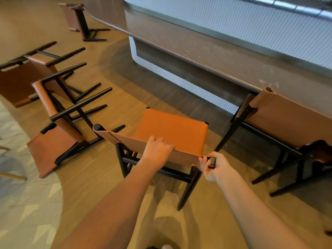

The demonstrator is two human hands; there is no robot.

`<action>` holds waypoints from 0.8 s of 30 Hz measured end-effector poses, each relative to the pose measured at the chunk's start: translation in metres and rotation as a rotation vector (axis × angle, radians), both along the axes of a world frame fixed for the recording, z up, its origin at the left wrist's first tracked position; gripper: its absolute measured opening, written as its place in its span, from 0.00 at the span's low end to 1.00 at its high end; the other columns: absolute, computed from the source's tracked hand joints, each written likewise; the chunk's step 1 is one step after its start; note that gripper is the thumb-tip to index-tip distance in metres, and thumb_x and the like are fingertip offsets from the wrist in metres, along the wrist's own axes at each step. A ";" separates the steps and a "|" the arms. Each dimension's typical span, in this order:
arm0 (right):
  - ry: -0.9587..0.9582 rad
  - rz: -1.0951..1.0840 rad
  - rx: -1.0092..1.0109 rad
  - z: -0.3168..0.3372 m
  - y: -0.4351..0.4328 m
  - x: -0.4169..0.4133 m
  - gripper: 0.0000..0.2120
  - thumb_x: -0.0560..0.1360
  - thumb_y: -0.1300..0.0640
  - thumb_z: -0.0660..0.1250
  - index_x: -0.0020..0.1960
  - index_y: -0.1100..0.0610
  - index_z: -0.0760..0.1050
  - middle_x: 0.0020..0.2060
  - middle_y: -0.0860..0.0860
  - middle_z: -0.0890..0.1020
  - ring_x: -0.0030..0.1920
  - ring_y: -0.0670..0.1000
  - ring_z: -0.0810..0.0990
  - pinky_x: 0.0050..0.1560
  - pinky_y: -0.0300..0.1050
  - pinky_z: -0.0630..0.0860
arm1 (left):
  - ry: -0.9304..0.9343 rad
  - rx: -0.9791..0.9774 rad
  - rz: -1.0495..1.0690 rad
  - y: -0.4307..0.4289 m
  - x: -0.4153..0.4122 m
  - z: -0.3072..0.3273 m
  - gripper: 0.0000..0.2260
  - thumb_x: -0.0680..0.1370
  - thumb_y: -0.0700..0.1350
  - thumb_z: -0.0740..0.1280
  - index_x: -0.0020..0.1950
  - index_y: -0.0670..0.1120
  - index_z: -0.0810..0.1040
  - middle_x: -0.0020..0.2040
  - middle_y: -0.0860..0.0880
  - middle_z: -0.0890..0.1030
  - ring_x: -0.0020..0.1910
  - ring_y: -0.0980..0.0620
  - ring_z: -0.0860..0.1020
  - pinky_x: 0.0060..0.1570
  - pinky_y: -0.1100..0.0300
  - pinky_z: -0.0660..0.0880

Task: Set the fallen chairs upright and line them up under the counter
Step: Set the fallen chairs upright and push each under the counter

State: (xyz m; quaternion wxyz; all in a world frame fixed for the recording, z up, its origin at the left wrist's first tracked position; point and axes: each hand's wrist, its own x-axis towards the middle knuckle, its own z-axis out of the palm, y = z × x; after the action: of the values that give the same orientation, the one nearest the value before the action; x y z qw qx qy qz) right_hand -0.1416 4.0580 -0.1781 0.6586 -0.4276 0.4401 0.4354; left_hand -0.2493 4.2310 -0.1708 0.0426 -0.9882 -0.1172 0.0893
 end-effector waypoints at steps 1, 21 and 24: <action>0.004 -0.016 -0.009 -0.004 -0.004 -0.004 0.14 0.73 0.55 0.67 0.46 0.67 0.74 0.35 0.59 0.80 0.19 0.48 0.77 0.16 0.33 0.69 | -0.001 -0.002 -0.026 -0.002 -0.002 -0.003 0.20 0.77 0.38 0.64 0.67 0.52 0.71 0.58 0.50 0.79 0.60 0.47 0.72 0.57 0.48 0.63; -0.133 -0.216 0.042 -0.021 -0.019 -0.062 0.20 0.73 0.44 0.69 0.49 0.62 0.74 0.39 0.56 0.80 0.34 0.50 0.80 0.23 0.36 0.75 | -0.616 -0.704 0.290 -0.008 -0.064 -0.032 0.13 0.79 0.41 0.62 0.63 0.45 0.77 0.58 0.49 0.78 0.60 0.50 0.73 0.60 0.59 0.67; -0.205 -0.133 0.041 -0.021 -0.011 -0.079 0.19 0.73 0.47 0.71 0.51 0.63 0.75 0.45 0.60 0.83 0.44 0.55 0.83 0.33 0.44 0.80 | -0.835 -0.841 0.767 0.004 -0.083 -0.033 0.07 0.79 0.46 0.62 0.55 0.46 0.76 0.49 0.52 0.78 0.53 0.50 0.76 0.50 0.57 0.71</action>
State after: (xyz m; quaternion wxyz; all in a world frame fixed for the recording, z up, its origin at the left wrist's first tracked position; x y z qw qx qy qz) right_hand -0.2206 4.0474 -0.1990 0.7363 -0.4262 0.3886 0.3538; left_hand -0.3321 4.2350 -0.2033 -0.4258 -0.7614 -0.4195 -0.2509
